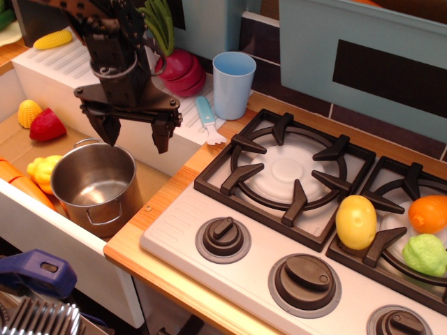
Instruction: Put pot or pan on stove
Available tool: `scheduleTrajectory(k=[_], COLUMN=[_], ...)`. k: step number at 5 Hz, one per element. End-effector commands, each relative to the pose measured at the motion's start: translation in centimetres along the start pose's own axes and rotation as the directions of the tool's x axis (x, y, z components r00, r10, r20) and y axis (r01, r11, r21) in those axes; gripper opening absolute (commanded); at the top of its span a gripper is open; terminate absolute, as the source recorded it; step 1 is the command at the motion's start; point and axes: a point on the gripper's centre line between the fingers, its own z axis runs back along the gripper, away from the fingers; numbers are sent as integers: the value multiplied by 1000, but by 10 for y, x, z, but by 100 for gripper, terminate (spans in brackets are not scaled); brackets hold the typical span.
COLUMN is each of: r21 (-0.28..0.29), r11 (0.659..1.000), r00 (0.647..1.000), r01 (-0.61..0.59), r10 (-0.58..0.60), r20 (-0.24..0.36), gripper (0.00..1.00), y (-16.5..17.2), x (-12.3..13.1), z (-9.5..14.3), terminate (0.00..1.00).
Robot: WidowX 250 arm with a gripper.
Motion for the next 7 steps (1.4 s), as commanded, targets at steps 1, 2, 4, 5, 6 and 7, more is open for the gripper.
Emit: scheduleTrajectory(k=[1, 2, 4, 5, 6, 7], r21=[-20, -34, -70, -99, -109, -104], r11=[1000, 999, 997, 994, 993, 994], r00=[999, 999, 999, 999, 999, 999], r01=[-2, -7, -23, -37, -47, -39], r10=[2, 8, 24, 38, 50, 39], r20=[37, 43, 21, 12, 18, 3], gripper=[100, 100, 100, 100, 100, 0], y=[6, 9, 17, 21, 23, 23], x=[17, 18, 7, -7, -20, -19], z=[-16, -31, -55, -67, -76, -73], terminate=[0, 0, 0, 0, 0, 0])
